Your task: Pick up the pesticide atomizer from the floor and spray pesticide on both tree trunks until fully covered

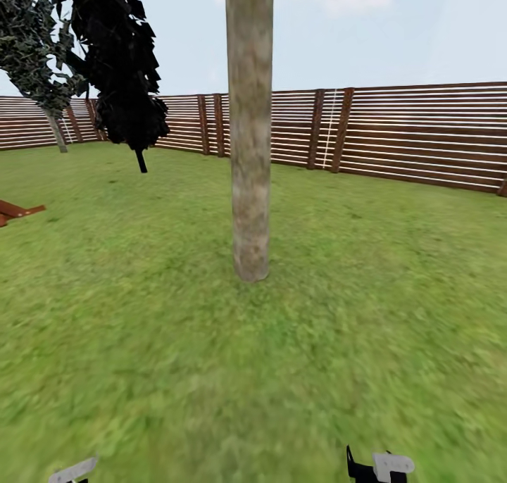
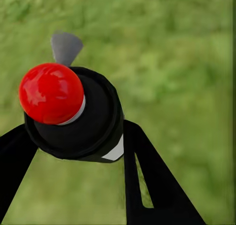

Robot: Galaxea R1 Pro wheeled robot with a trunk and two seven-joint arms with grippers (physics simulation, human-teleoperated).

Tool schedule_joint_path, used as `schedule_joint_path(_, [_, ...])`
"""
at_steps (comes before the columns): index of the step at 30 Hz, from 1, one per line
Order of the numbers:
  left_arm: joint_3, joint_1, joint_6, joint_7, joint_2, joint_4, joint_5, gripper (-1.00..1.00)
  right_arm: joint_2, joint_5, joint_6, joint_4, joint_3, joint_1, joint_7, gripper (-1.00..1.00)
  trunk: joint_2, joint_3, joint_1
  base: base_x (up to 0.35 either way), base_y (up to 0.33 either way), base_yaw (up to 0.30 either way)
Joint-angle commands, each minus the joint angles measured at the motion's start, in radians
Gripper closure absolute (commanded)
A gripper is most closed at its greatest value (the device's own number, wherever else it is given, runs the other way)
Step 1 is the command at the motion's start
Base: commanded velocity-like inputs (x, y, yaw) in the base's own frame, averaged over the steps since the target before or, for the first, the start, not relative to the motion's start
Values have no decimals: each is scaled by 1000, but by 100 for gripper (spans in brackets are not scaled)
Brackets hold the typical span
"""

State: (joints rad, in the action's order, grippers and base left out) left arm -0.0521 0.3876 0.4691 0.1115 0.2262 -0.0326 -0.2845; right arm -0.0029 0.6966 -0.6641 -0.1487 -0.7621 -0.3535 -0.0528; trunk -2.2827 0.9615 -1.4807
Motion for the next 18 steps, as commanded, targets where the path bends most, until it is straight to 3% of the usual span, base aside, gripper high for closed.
schedule_joint_path(1, [-5, 1, 3, 0, 0, 0, 2, 100, 0, 11, -3, 1, -5, -1, -6, -100, 0, 1, 0, 340, 0, 0])
schedule_joint_path(18, [-5, 1, 2, 0, 7, -1, 2, 100, 0, 11, -3, 0, -5, -1, -7, -100, 0, -2, 0, 340, 0, -40])
